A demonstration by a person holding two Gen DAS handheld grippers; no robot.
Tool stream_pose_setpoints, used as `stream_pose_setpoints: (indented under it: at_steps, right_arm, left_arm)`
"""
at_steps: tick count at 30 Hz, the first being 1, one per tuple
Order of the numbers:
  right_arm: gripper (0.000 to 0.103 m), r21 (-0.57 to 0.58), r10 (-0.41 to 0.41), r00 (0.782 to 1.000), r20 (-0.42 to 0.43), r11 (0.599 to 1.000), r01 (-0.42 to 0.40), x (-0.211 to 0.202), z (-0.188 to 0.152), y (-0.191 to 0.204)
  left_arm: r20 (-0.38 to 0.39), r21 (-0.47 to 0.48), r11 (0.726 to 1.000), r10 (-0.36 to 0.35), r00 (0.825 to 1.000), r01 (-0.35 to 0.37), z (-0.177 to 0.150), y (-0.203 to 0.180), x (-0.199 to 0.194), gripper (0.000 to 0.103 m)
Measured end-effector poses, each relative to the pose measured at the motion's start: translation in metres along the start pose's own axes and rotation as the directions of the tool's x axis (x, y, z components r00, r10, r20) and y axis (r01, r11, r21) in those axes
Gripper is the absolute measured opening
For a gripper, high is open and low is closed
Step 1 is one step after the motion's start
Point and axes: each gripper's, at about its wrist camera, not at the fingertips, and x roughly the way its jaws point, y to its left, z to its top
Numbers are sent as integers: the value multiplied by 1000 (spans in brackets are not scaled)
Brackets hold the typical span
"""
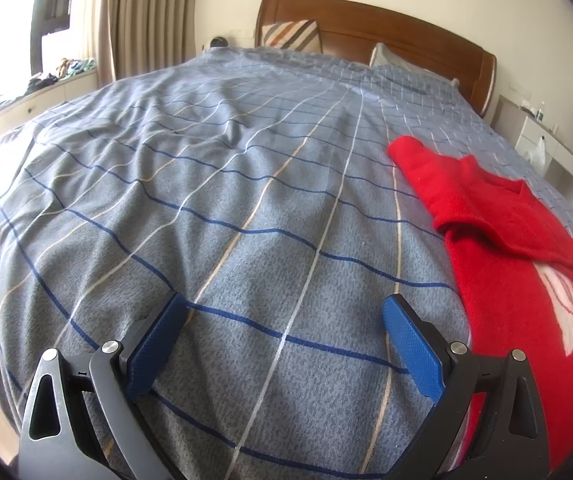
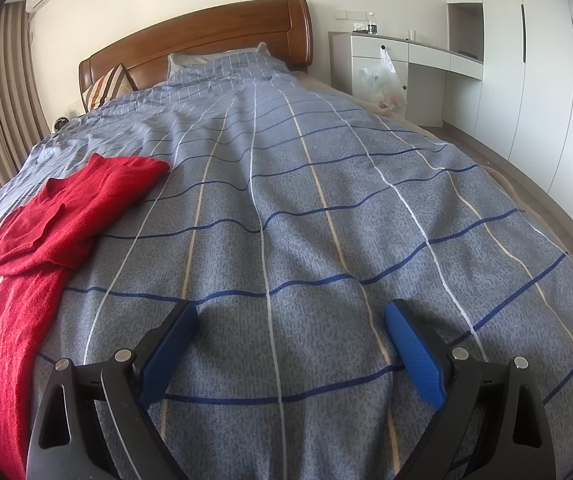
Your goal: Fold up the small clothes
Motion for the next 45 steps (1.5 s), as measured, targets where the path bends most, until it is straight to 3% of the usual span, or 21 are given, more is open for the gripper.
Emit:
stream_pose_setpoints:
  at_steps: [6, 10, 12, 14, 16, 18, 20, 22, 24, 26, 28, 30, 31, 32, 34, 37, 39, 42, 44, 45]
  right_arm:
    - [94, -10, -12, 1000, -11, 1000, 11, 0, 2, 2]
    - [93, -40, -29, 999, -42, 999, 27, -13, 23, 14]
    - [93, -25, 32, 999, 9, 999, -32, -37, 39, 27]
    - [93, -14, 163, 986, 22, 987, -162, -57, 55, 48]
    - [92, 31, 337, 941, -30, 941, -336, -64, 67, 73]
    - [86, 113, 510, 852, -115, 859, -499, -55, 75, 101]
    - [66, 217, 609, 771, -188, 791, -572, -34, 77, 128]
    - [62, 351, 666, 713, -219, 735, -580, -6, 77, 143]
    - [57, 451, 685, 680, -259, 709, -542, 24, 74, 157]
    - [45, 529, 675, 673, -303, 706, -470, 49, 66, 164]
    - [43, 579, 668, 658, -347, 705, -411, 69, 58, 170]
    - [41, 604, 657, 665, -354, 704, -374, 80, 53, 173]
    - [32, 590, 642, 677, -359, 718, -368, 83, 53, 176]
    - [16, 551, 604, 709, -364, 753, -359, 82, 55, 178]
    - [5, 463, 549, 778, -305, 799, -383, 62, 65, 181]
    - [5, 319, 508, 841, -185, 841, -438, 17, 83, 185]
    - [5, 230, 457, 873, -170, 880, -416, 2, 84, 188]
    - [8, 171, 376, 887, -268, 925, -340, 19, 75, 187]
    - [28, 164, 332, 906, -263, 941, -298, 21, 65, 174]
    - [30, 155, 325, 916, -235, 943, -295, 17, 62, 167]
  left_arm:
    - [0, 1, 1000, 0, 1000, 0, 0, 0, 0, 100]
    - [0, -3, 1000, -1, 1000, 1, 0, -1, 0, 100]
    - [0, -3, 1000, 1, 1000, -1, 0, 0, 1, 100]
    - [-1, -1, 1000, 3, 1000, -3, 0, 0, 1, 101]
    - [-2, 7, 1000, 10, 1000, -10, -1, 0, 3, 101]
    - [-1, 13, 1000, 14, 1000, -14, -2, 1, 3, 102]
    - [-1, 13, 1000, 13, 1000, -13, -2, 0, 3, 102]
    - [-1, 13, 1000, 14, 1000, -14, -2, -1, 3, 102]
    - [-1, 17, 1000, 15, 1000, -15, -2, -1, 3, 102]
    - [-1, 15, 1000, 14, 1000, -14, -2, -2, 3, 102]
    - [-1, 13, 1000, 11, 1000, -11, -3, -2, 3, 102]
    - [-2, 13, 1000, 11, 1000, -11, -2, -2, 3, 102]
    - [-2, 14, 1000, 11, 1000, -11, -2, -2, 3, 102]
    - [-2, 14, 1000, 11, 1000, -11, -2, -2, 3, 102]
    - [-2, 13, 1000, 9, 1000, -9, -2, -2, 3, 102]
    - [-2, 7, 1000, 2, 1000, -2, -1, -2, 4, 102]
    - [-3, 5, 1000, 4, 1000, -4, -1, -2, 5, 102]
    - [-6, 19, 1000, 19, 1000, -18, 0, -5, 9, 102]
    - [-5, 25, 1000, 18, 1000, -18, 0, -4, 8, 102]
    - [-6, 25, 1000, 15, 1000, -15, -1, -3, 7, 102]
